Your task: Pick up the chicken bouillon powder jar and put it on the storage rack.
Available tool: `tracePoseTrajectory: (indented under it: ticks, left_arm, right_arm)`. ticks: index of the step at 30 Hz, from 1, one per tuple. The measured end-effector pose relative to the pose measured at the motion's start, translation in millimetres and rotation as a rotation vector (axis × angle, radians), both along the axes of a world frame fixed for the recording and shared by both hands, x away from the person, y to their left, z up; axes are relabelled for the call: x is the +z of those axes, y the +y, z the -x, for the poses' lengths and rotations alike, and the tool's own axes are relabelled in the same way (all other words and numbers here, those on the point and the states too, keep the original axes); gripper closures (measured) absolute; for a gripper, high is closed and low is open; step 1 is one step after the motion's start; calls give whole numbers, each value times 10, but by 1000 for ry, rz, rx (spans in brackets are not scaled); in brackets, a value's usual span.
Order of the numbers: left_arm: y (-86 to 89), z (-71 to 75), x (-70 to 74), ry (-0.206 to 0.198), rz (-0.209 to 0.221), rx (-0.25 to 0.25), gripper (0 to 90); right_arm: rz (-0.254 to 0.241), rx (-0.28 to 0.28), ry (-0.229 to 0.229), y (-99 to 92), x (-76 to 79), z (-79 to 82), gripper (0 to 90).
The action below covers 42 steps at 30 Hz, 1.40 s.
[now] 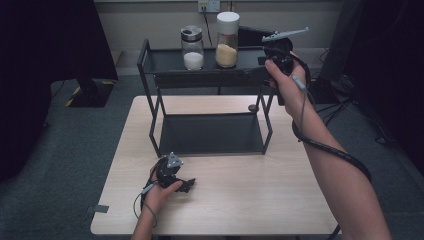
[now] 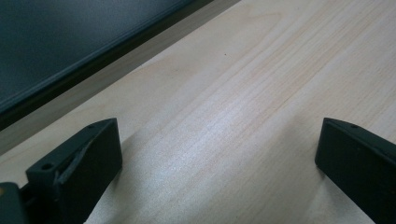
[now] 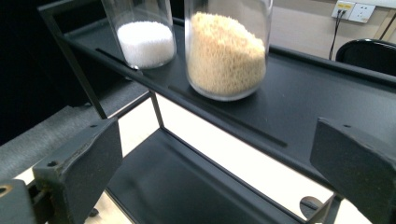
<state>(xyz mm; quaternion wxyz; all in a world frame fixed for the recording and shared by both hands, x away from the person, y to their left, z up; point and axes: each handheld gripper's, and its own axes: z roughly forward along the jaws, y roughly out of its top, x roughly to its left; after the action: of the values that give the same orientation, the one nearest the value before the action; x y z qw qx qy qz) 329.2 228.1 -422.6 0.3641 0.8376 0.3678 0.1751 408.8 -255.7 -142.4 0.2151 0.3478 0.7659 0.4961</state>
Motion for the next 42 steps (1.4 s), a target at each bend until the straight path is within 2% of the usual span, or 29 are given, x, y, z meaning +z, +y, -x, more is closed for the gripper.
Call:
tracePoseTrajectory:
  ticks: [14,26,34,42]
  left_arm:
    - [0,1,-3,-1,1,0,0]
    - [2,0,-3,-3,-1,-1,0]
    - [2,0,-4,-4,-1,-1,0]
    - [2,0,-4,-3,-1,-1,0]
  right_arm:
    - [-27,31,20,-145,-339,73,15]
    - [-50,46,22,-198,-550,129,17]
    - [-32,57,25,-213,-667,154,17]
    - [-41,61,33,-255,-784,188,17]
